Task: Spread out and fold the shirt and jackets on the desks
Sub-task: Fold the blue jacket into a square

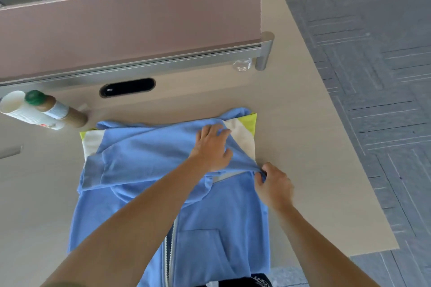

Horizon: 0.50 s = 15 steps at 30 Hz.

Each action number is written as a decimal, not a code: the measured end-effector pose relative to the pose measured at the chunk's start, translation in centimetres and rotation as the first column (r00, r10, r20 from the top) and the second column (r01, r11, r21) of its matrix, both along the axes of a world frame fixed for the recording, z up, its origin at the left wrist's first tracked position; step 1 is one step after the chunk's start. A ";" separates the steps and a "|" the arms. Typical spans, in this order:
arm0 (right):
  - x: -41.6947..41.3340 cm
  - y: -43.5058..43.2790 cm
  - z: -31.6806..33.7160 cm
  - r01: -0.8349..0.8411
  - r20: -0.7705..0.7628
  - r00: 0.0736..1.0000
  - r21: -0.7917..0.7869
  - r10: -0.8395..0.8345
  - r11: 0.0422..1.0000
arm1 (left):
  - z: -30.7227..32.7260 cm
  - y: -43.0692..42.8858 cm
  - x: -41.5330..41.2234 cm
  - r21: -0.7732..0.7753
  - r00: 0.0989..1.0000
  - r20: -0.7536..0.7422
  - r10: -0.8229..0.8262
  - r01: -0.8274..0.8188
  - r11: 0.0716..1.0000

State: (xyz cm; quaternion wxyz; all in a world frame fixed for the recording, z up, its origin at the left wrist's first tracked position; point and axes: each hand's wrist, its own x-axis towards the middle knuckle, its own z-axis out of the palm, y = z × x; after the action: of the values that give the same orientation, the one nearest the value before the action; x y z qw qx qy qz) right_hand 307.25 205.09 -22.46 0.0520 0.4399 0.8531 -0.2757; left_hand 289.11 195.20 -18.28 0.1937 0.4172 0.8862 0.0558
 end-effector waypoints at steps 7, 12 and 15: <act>0.1 0.7 -0.7 -0.191 0.161 0.973 0.163 0.164 0.968 | -2.1 11.5 -2.9 -0.286 0.998 -0.053 0.027 -0.041 0.957; 0.8 1.7 -2.0 -0.229 0.107 0.972 0.221 0.210 0.948 | -1.7 13.8 -4.7 -0.235 0.999 0.038 0.036 -0.026 0.972; 1.1 2.7 -1.1 -0.142 0.100 0.987 0.155 0.128 0.978 | -0.6 16.1 -5.3 -0.056 0.965 0.173 0.197 -0.190 0.980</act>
State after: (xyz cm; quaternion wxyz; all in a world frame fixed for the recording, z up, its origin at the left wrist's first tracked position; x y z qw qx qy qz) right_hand 308.39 207.76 -23.53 0.0727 0.3955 0.8974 -0.1814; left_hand 283.86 211.33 -18.86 0.2736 0.3182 0.9028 0.0938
